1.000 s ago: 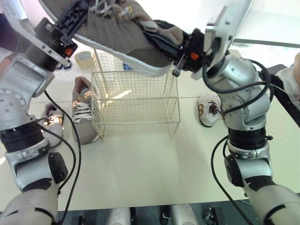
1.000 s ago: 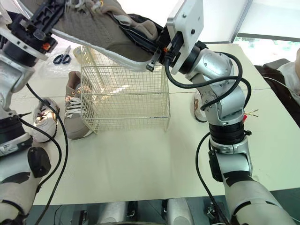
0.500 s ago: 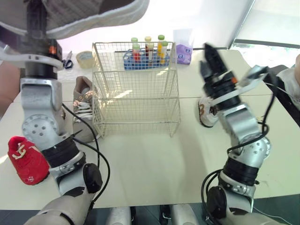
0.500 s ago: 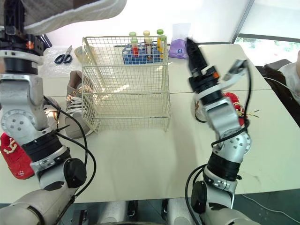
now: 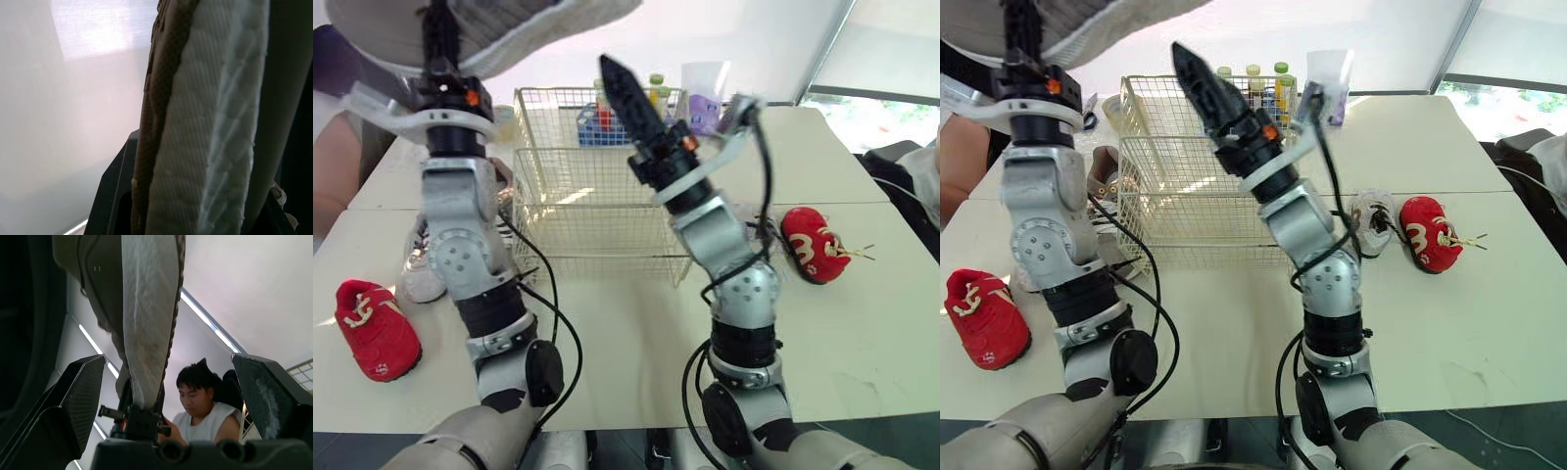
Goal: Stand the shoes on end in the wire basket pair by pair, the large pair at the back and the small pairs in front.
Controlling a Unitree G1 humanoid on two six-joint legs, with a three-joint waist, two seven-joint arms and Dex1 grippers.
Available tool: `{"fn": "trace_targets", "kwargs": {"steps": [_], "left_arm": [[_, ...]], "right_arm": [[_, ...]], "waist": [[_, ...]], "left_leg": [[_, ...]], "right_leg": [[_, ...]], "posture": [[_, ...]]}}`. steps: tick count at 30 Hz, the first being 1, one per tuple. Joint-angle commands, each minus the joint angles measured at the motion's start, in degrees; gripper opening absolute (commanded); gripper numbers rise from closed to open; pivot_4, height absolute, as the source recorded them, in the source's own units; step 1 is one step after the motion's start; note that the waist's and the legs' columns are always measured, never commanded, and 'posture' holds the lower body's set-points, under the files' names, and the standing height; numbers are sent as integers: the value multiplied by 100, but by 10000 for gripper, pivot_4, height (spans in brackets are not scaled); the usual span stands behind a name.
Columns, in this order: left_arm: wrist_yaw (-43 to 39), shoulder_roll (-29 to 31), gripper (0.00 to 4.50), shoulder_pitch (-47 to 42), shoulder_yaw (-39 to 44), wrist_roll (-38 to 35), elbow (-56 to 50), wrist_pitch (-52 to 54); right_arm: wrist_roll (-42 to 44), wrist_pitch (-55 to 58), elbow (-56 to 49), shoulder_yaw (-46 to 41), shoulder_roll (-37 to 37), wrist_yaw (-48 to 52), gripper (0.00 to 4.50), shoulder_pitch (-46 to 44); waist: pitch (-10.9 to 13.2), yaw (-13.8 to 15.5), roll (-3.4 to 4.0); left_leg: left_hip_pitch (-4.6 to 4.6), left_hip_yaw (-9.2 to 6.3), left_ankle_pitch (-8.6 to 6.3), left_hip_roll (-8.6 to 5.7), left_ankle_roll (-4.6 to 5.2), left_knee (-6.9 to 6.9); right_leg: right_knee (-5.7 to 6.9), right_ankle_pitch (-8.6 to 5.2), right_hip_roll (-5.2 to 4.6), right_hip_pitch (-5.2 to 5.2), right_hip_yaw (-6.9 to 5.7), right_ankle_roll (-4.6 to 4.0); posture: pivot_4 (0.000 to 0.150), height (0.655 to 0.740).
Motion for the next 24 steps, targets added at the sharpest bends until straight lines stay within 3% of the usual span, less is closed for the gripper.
{"fn": "trace_targets", "kwargs": {"steps": [1,9,24], "left_arm": [[31,-134,10094,10,-281,93,-462,-148],[352,-615,10094,577,-788,137,-991,-144],[696,-796,10094,934,-843,169,-983,-429]], "right_arm": [[-677,-672,400,114,371,203,44570,-441],[-1199,-1429,1238,-78,431,511,44570,-1046],[-929,-1129,679,-91,453,554,44570,-1365]], "waist": [[1,-1,-1],[1,-11,-1],[3,5,-5]], "left_leg": [[0,0,0,0,0,0],[0,0,0,2,0,0],[-1,-2,-1,2,1,0]], "right_leg": [[0,0,0,0,0,0],[-1,0,1,0,0,0],[-2,0,1,0,-2,0]], "posture": [[1500,7400],[1500,7400],[1500,7400]]}}
